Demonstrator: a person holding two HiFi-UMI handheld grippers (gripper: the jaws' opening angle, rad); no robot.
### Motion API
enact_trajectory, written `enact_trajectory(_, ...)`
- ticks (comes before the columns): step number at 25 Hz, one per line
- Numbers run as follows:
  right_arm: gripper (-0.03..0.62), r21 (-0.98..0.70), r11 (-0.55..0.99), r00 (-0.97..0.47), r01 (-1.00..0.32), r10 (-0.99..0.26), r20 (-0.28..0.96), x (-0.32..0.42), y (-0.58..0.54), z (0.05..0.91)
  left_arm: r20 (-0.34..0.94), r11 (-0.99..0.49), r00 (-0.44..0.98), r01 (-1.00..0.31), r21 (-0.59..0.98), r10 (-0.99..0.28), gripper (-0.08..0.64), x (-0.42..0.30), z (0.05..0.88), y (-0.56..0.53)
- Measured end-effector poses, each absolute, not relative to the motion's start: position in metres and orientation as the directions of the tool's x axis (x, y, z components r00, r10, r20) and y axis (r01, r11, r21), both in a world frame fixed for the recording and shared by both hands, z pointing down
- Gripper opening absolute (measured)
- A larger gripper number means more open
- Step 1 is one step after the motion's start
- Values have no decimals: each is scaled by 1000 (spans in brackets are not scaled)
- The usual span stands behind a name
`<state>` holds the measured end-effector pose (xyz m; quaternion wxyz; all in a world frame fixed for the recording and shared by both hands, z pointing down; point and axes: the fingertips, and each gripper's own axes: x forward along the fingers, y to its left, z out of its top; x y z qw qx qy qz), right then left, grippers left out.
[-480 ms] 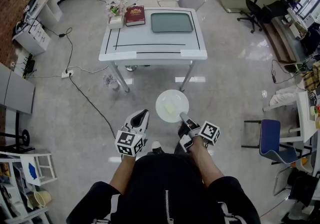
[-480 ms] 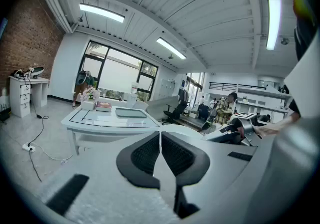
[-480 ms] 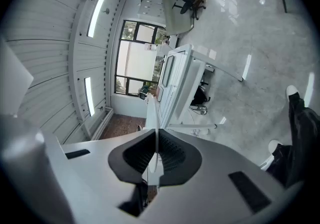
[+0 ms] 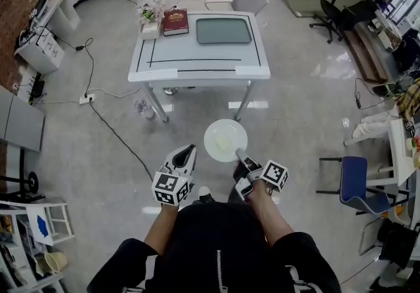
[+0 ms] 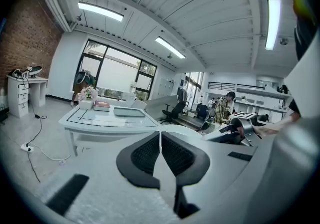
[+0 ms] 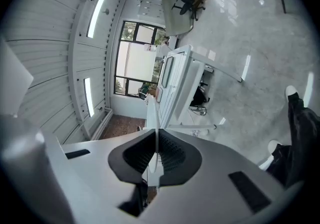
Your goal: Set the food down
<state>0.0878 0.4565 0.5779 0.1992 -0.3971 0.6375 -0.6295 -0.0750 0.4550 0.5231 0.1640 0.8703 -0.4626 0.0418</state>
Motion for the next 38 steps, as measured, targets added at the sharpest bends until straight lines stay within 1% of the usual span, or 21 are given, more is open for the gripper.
enact_trajectory(3,17,-960,-136,-584,-243,-770,258,93,456,582,224,-521,572,-817,249,-789,15,-74,523,454)
enact_trajectory(6,17,-952,-152,-577,-268,-765,284,95,457,585,225,-524,576,-813,252,-786,15,-74,524,453)
enact_trajectory(8,17,-957,-141,-584,-254,-766,268,93,456,584,224,-525,578,-812,255,-785,15,-75,525,453)
enact_trajectory(17,18,-961,-154,-588,-230,-764,264,86,453,581,237,-528,585,-807,264,-775,15,-81,525,450)
enact_trajectory(26,17,-953,-191,-588,-237,-752,297,90,434,587,263,-527,594,-801,283,-761,15,-74,535,423)
enact_trajectory(29,17,-945,-216,-589,-247,-741,323,95,418,593,275,-528,596,-800,284,-755,15,-67,537,407)
enact_trajectory(33,17,-958,-192,-611,-214,-739,284,91,379,596,295,-527,591,-805,273,-751,15,-66,541,374)
enact_trajectory(38,17,-963,-177,-633,-204,-726,268,90,324,594,297,-513,570,-821,253,-766,15,-65,536,319)
